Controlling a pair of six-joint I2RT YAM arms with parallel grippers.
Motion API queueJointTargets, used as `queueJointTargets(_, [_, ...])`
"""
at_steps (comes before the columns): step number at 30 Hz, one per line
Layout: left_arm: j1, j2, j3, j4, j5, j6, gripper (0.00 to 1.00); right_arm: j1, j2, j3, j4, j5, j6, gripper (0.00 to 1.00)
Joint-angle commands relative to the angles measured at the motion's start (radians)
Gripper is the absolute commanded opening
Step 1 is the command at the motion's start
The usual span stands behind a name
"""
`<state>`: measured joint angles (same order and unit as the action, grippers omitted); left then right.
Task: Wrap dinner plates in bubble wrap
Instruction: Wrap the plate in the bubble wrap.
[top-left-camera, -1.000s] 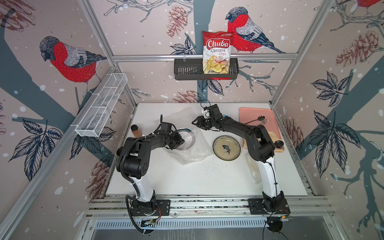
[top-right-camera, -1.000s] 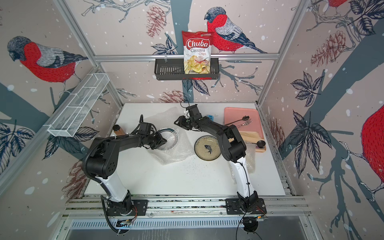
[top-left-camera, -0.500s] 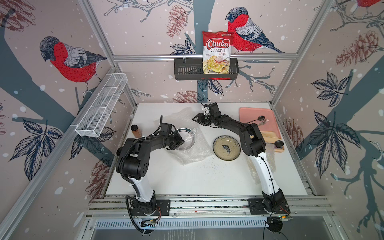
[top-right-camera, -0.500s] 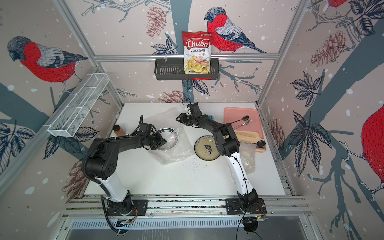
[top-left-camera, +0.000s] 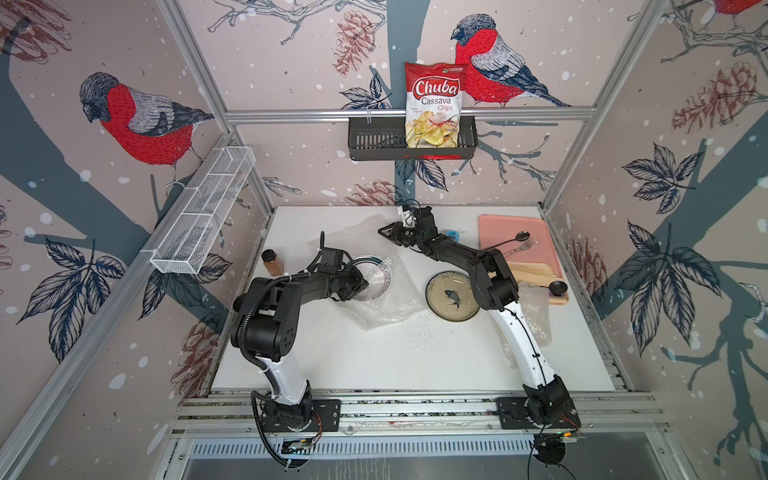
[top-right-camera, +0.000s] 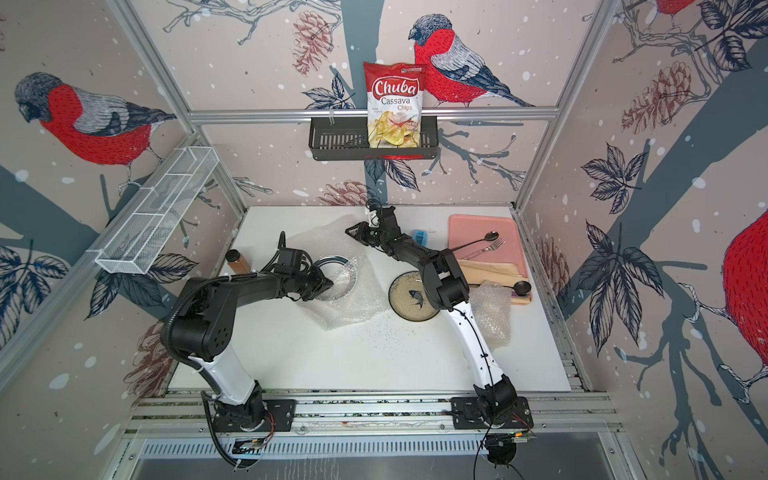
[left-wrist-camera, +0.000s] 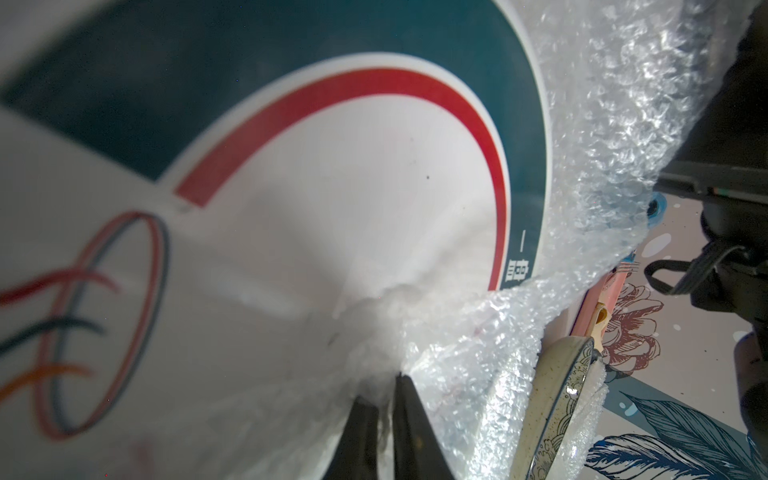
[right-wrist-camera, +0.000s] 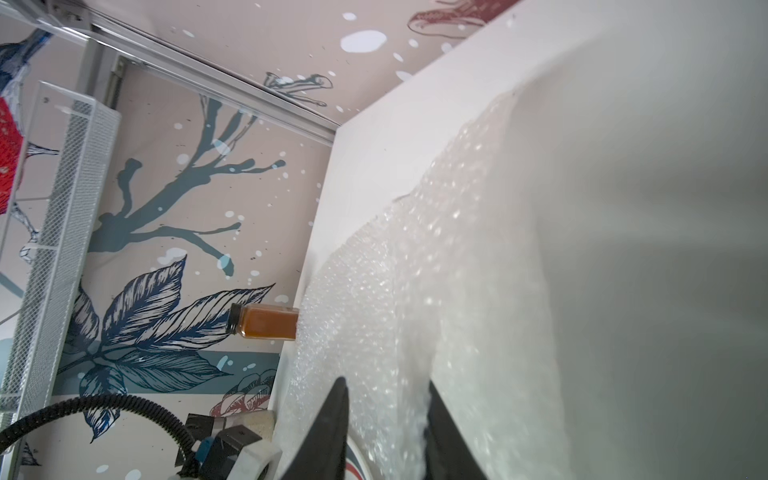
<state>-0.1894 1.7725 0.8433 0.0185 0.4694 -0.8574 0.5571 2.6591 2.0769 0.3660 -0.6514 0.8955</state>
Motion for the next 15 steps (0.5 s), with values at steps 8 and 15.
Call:
queueJointTargets(8, [0.014, 0.0, -0.04, -0.211, -0.131, 0.011, 0.11, 0.024, -0.116, -0.1, 0.131, -0.177, -0.06, 0.02])
queueJointTargets(15, [0.035, -0.005, -0.054, -0.194, -0.121, 0.017, 0.11, 0.067, -0.338, -0.393, 0.02, -0.212, -0.269, 0.01])
